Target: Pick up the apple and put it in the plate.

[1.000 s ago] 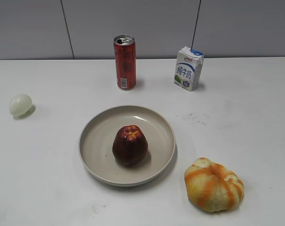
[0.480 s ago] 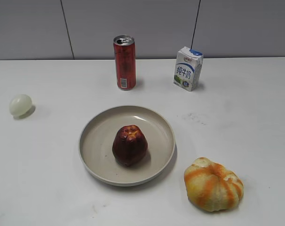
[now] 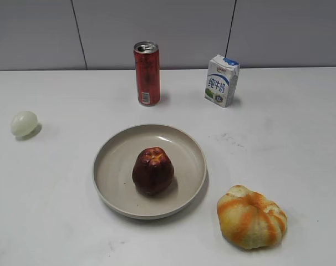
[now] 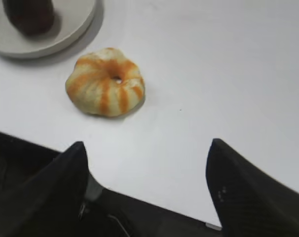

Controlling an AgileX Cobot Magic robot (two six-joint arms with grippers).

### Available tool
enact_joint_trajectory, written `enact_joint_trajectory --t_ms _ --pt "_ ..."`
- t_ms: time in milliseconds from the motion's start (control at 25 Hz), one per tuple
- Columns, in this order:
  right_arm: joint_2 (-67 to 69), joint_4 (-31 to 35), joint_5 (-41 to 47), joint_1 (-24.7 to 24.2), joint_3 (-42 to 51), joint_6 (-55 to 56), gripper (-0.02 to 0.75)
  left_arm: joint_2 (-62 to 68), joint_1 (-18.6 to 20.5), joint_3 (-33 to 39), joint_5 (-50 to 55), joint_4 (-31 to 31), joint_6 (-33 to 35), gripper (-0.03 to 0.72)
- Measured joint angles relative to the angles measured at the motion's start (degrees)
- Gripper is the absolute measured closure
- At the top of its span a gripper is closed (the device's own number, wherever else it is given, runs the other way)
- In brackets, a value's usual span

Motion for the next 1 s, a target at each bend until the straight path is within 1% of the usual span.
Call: enact_joint_trajectory --t_ms 200,280,360,1000 --pt "-7.1 -0.1 0.0 -11.3 0.0 0.0 0.146 0.0 0.0 0.0 0.0 0.0 0.0 0.45" --pt "-9.1 -0.1 -0.1 -14.5 0.0 0.0 0.146 0.0 0.0 0.0 0.0 0.0 0.0 0.45" --pt "-10.9 -0.1 -0.1 -16.5 0.0 0.0 0.146 0.0 0.0 0.0 0.0 0.0 0.0 0.45" --pt "-12.2 0.9 -0.1 -17.1 0.0 -0.1 0.146 0.0 0.0 0.0 0.0 0.0 0.0 0.45"
